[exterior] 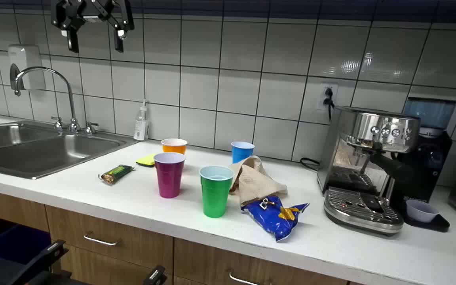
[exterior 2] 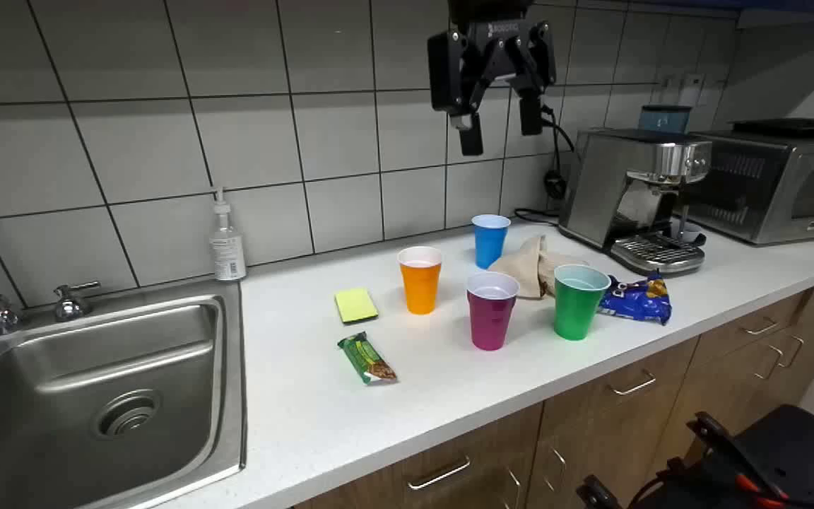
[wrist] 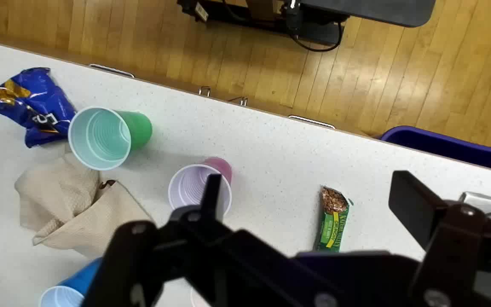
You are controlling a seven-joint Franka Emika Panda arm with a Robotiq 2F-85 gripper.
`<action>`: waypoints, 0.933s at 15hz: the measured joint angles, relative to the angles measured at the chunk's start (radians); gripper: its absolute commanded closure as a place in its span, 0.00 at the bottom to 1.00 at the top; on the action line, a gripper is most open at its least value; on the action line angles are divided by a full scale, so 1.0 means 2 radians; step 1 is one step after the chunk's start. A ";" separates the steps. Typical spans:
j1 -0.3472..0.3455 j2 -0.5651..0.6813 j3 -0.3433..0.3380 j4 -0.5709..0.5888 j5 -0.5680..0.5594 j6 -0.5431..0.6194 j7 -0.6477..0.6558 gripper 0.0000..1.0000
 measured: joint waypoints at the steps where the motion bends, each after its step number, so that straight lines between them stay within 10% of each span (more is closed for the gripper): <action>1: 0.000 0.000 0.000 0.000 0.000 0.000 0.000 0.00; 14: 0.005 0.001 0.004 -0.023 -0.024 0.010 0.004 0.00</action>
